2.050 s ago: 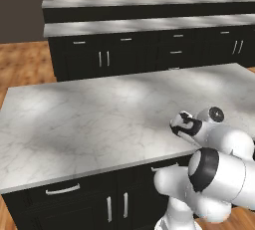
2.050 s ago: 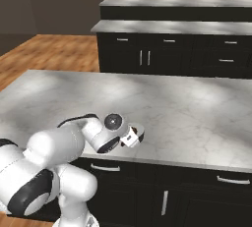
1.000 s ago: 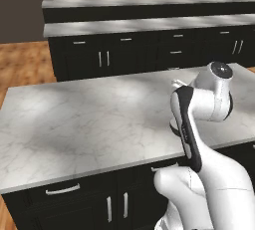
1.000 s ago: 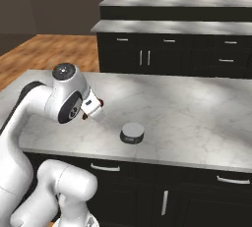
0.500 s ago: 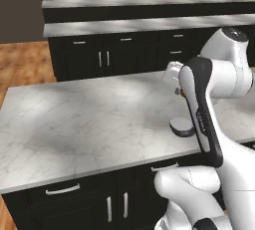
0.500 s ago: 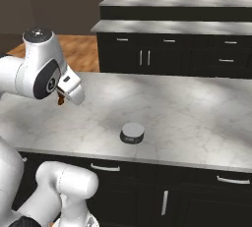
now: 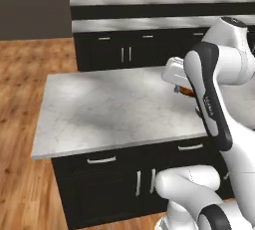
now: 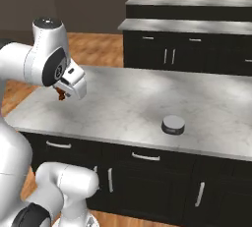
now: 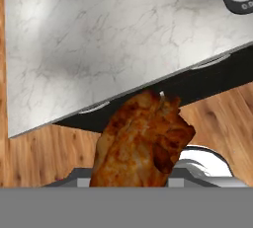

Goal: Take the chicken drumstick from the fridge and place it on the digital scale on the counter by the fridge. Wait a few seconds for a reading, then move it to the plate on the dining counter.

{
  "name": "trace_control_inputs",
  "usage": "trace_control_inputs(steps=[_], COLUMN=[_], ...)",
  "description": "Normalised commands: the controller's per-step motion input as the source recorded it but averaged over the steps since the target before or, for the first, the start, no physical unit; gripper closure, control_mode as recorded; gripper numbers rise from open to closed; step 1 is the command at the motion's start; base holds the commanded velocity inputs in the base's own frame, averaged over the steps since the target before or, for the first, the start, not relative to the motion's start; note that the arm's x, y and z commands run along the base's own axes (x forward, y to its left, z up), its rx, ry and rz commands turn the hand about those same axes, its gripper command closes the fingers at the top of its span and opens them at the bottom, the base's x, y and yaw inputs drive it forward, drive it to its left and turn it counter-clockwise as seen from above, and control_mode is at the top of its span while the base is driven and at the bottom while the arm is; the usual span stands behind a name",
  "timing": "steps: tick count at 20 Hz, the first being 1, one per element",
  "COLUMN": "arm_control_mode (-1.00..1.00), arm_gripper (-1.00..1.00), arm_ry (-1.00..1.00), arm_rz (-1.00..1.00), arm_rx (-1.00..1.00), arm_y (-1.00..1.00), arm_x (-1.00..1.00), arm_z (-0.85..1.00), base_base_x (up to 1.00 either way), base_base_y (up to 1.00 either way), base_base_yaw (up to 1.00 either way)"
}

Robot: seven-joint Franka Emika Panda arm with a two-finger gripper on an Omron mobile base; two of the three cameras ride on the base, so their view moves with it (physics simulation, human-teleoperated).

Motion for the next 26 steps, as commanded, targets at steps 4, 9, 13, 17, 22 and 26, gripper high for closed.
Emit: trace_control_inputs(steps=[4, 9, 13, 17, 22, 26], arm_control_mode=[1.0, 1.0, 1.0, 1.0, 1.0, 1.0], arm_gripper=[1.0, 1.0, 1.0, 1.0, 1.0, 1.0], arm_ry=[0.0, 0.0, 0.0, 0.0, 0.0, 0.0], arm_rz=[0.0, 0.0, 0.0, 0.0, 0.0, 0.0], arm_rx=[0.0, 0.0, 0.0, 0.0, 0.0, 0.0], arm_y=[0.0, 0.0, 0.0, 0.0, 0.0, 0.0], arm_x=[0.0, 0.0, 0.0, 0.0, 0.0, 0.0], arm_z=[0.0, 0.0, 0.0, 0.0, 0.0, 0.0], base_base_x=[-0.7, -0.44, 0.0, 0.47, 0.84, 0.93], base_base_y=[1.0, 1.0, 1.0, 1.0, 1.0, 1.0], base_base_yaw=[0.26, 0.23, 0.13, 0.02, -0.04, -0.23])
